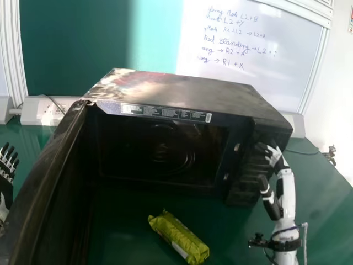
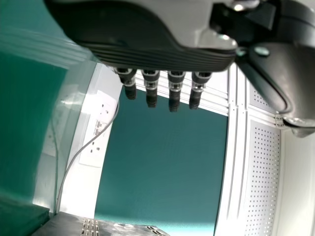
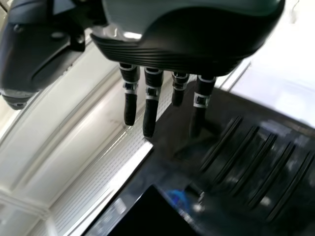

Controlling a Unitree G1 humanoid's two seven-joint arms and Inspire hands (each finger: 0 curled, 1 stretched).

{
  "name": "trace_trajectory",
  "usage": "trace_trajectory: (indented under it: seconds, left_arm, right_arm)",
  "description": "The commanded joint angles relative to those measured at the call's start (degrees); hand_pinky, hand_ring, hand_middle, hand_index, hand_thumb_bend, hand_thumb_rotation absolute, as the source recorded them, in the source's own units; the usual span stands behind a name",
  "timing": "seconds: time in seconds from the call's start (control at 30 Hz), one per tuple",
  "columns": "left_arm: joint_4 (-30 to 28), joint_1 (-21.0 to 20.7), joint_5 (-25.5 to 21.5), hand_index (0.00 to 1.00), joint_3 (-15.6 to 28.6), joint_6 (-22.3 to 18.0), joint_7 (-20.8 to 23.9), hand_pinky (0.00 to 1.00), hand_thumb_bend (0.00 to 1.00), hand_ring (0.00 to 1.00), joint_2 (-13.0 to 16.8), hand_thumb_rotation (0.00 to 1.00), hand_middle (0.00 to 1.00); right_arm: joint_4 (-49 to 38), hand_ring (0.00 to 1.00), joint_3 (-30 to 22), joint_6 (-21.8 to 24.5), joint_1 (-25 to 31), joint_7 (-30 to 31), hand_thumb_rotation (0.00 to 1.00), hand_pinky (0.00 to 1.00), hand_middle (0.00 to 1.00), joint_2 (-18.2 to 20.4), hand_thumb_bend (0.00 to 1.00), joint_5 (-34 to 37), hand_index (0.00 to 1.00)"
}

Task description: Put biscuit inside oven

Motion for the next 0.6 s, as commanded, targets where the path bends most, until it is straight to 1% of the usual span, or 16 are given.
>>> trace_trajectory:
  seconds: [0.0,0.17,0.3,0.4,0.5,0.57]
  left_arm:
    - [0.0,0.1,-0.3,0.93,0.3,-0.2,-0.5,0.95,0.28,0.9,-0.1,1.0,0.87]
    - [0.1,0.0,-0.2,0.93,0.4,-0.2,-0.5,0.95,0.28,0.9,0.0,1.0,0.87]
    - [-1.1,0.3,-0.4,0.92,0.4,0.7,0.4,0.95,0.29,0.9,-0.4,1.0,0.87]
    - [-0.5,0.0,-0.4,0.92,0.4,0.1,0.0,0.95,0.29,0.9,-0.3,1.0,0.86]
    - [-0.3,0.1,-0.4,0.92,0.5,0.0,-0.1,0.95,0.29,0.89,-0.2,1.0,0.86]
    - [-0.5,0.3,-0.3,0.92,0.4,0.0,-0.1,0.95,0.29,0.9,-0.2,1.0,0.86]
  right_arm:
    - [-1.6,0.77,0.4,0.4,0.9,1.2,0.72,0.74,0.77,-1.1,1.0,-0.1,0.81]
    - [-4.3,0.8,0.3,1.3,2.1,2.4,0.72,0.83,0.78,-2.7,1.0,-3.2,0.83]
    - [-6.1,0.8,0.9,1.8,2.8,4.5,0.69,0.79,0.79,-4.1,1.0,-3.3,0.84]
    - [-7.5,0.79,1.3,2.2,3.2,6.5,0.67,0.75,0.81,-5.1,1.0,-2.9,0.85]
    - [-10.2,0.77,1.0,3.9,4.2,8.1,0.68,0.7,0.82,-6.4,1.0,-3.7,0.85]
    - [-12.7,0.77,0.6,5.7,5.2,8.9,0.69,0.69,0.82,-7.3,1.0,-4.7,0.85]
